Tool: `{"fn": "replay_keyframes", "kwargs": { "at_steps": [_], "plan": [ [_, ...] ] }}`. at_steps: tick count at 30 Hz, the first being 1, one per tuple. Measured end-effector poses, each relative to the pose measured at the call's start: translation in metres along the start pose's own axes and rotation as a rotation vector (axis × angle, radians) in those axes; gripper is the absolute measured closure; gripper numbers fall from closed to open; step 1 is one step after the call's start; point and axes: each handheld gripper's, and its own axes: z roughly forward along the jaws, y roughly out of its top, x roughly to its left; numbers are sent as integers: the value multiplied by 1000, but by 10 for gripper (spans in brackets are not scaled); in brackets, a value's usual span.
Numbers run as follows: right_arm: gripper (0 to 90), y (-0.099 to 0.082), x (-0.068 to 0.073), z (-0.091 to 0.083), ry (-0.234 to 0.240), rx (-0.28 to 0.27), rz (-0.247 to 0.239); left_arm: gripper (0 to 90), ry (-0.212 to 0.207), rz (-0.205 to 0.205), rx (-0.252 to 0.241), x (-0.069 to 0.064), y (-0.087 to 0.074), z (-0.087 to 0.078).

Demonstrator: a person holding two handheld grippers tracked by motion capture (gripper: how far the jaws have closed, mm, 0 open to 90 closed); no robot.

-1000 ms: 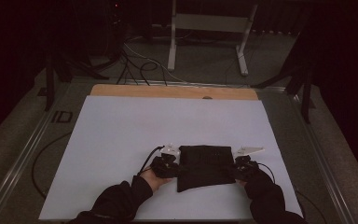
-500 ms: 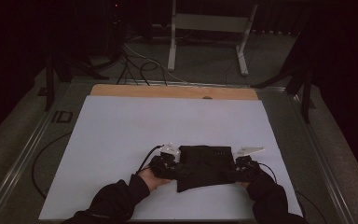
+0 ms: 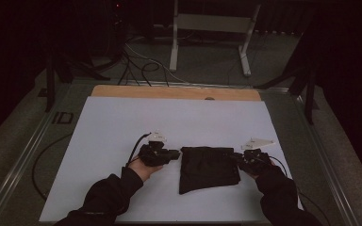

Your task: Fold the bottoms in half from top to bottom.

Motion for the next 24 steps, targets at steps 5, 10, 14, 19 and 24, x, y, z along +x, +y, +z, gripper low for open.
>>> {"fn": "replay_keyframes", "kwargs": {
  "at_steps": [5,10,14,19,24],
  "plan": [
    [897,11,-6,9,-11,10,-33,896,26,-7,29,5,6,11],
    [897,15,-22,30,-16,38,-3,895,-11,-42,76,14,9,30],
    [897,10,-27,47,6,78,25,895,-23,-37,116,15,6,44],
    [897,2,-33,52,7,110,56,895,-53,-32,134,12,3,53],
    [897,-1,-31,51,23,109,75,895,-57,-13,128,6,5,49]
  ]
}}
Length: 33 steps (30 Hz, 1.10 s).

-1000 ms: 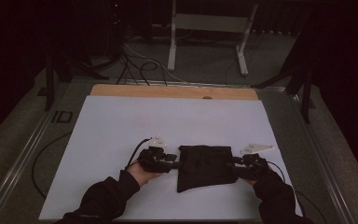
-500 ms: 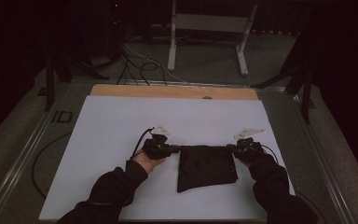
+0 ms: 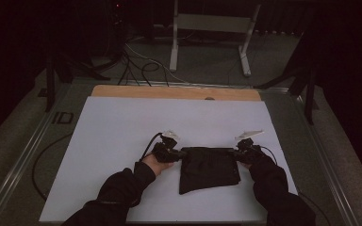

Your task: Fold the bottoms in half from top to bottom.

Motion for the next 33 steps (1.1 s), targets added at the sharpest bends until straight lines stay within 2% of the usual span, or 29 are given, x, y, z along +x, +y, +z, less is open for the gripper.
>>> {"fn": "replay_keyframes", "kwargs": {
  "at_steps": [1,3,6,9,13,16,21,25,27,28,29,30,33],
  "plan": [
    [897,0,1,0,-8,4,1,895,-2,13,0,-2,0,-1],
    [897,0,1,0,2,4,1,895,-14,19,-1,-5,0,-1],
    [898,0,2,0,-12,11,-1,896,-25,24,1,-8,-1,-1],
    [898,-1,4,-2,20,-3,0,895,-38,34,4,-11,-2,-1],
    [898,-6,13,-17,65,-43,4,895,-62,55,0,-17,-5,-7],
    [898,-11,19,-25,84,-73,12,895,-77,71,-2,-23,-8,-9],
    [898,-18,28,-35,110,-89,11,895,-104,86,-2,-30,-13,-13],
    [898,-27,39,-45,138,-101,6,895,-139,118,1,-40,-18,-17],
    [897,-29,41,-48,153,-108,5,895,-143,132,6,-42,-19,-19],
    [897,-31,45,-52,162,-108,3,895,-152,150,9,-48,-22,-21],
    [897,-35,50,-62,171,-132,-18,894,-154,156,8,-50,-23,-22],
    [896,-37,52,-64,180,-143,-18,894,-153,163,10,-52,-23,-22],
    [896,-43,55,-65,181,-136,-15,894,-164,168,2,-55,-24,-22]
  ]
}}
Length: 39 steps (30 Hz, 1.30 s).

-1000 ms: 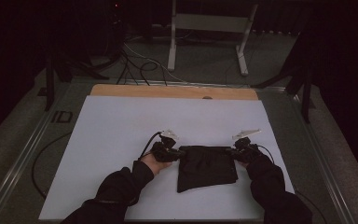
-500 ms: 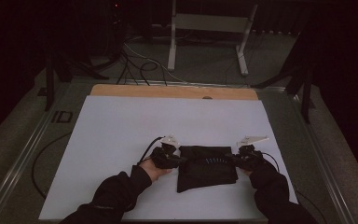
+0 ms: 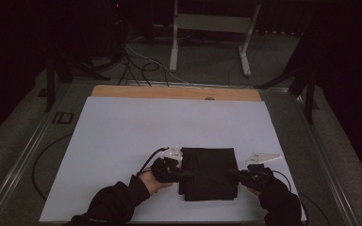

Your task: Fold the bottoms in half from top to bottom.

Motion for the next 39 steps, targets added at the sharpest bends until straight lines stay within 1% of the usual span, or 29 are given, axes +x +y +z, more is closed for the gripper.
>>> {"fn": "replay_keyframes", "kwargs": {
  "at_steps": [2,3,4,5,6,8,11,14,17,18,21,23,25,27,28,30,34,37,38,39],
  "plan": [
    [896,-1,0,1,2,6,7,893,-1,2,-1,-1,0,1],
    [897,-4,1,4,10,18,7,892,-11,2,0,-4,-1,2],
    [896,-5,1,5,15,20,10,892,-11,2,0,-4,-1,2],
    [896,-5,1,5,15,20,10,892,-13,6,3,-5,-1,4],
    [896,-7,3,7,12,39,1,892,-14,12,11,-6,-2,5],
    [897,-10,5,9,22,50,2,892,-20,16,30,-7,-5,9],
    [897,-14,8,10,26,67,-1,892,-22,13,36,-7,-7,11],
    [896,-19,11,10,31,81,-4,892,-18,13,44,-8,-9,10],
    [896,-22,14,10,27,93,-6,892,-9,22,64,-10,-12,11],
    [897,-24,15,11,29,101,-11,892,-6,27,77,-10,-13,12],
    [897,-24,16,11,29,104,-11,892,0,30,83,-11,-16,12],
    [898,-26,20,14,27,125,-18,893,6,29,90,-12,-17,12],
    [898,-28,22,15,25,139,-31,893,14,39,95,-14,-18,13],
    [898,-28,24,15,25,140,-34,893,18,40,99,-15,-19,14],
    [899,-29,26,14,25,148,-42,893,18,42,101,-15,-20,14],
    [899,-30,28,14,23,149,-47,893,14,35,101,-15,-22,14],
    [898,-31,27,14,25,144,-39,893,14,36,99,-15,-22,14],
    [898,-30,26,16,15,144,-46,893,18,31,100,-14,-23,15],
    [898,-30,26,17,-2,145,-52,893,22,30,100,-15,-23,15],
    [898,-30,25,18,-26,154,-57,893,27,41,101,-15,-23,15]
  ]
}}
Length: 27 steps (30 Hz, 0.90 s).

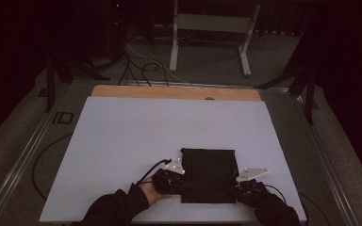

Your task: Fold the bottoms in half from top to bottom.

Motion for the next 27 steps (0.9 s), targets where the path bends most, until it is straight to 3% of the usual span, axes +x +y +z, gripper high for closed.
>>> {"fn": "replay_keyframes", "kwargs": {
  "at_steps": [5,11,13,14,15,18,21,22,24,25,27],
  "plan": [
    [896,0,-1,-1,11,-13,6,885,-21,-10,-15,2,-1,-1],
    [825,5,1,-5,43,-54,5,789,-35,1,-30,0,3,-5],
    [742,9,0,-8,43,-87,-1,740,-43,-8,-38,0,4,-8],
    [742,9,0,-8,43,-87,-1,740,-39,-7,-39,0,5,-9],
    [647,12,0,-10,40,-102,0,699,-39,-9,-47,0,6,-10],
    [512,16,-2,-13,43,-128,11,609,-52,-20,-72,1,9,-17],
    [437,19,-3,-14,43,-135,17,537,-42,-18,-92,1,13,-23],
    [334,22,-5,-15,35,-146,22,469,-35,-14,-97,0,16,-27],
    [309,24,-6,-16,35,-155,33,445,-35,-8,-100,0,17,-28],
    [232,28,-8,-18,38,-180,41,344,-19,-1,-97,-1,20,-31],
    [199,31,-9,-20,42,-186,45,239,-19,-6,-97,-1,21,-32]
  ]
}}
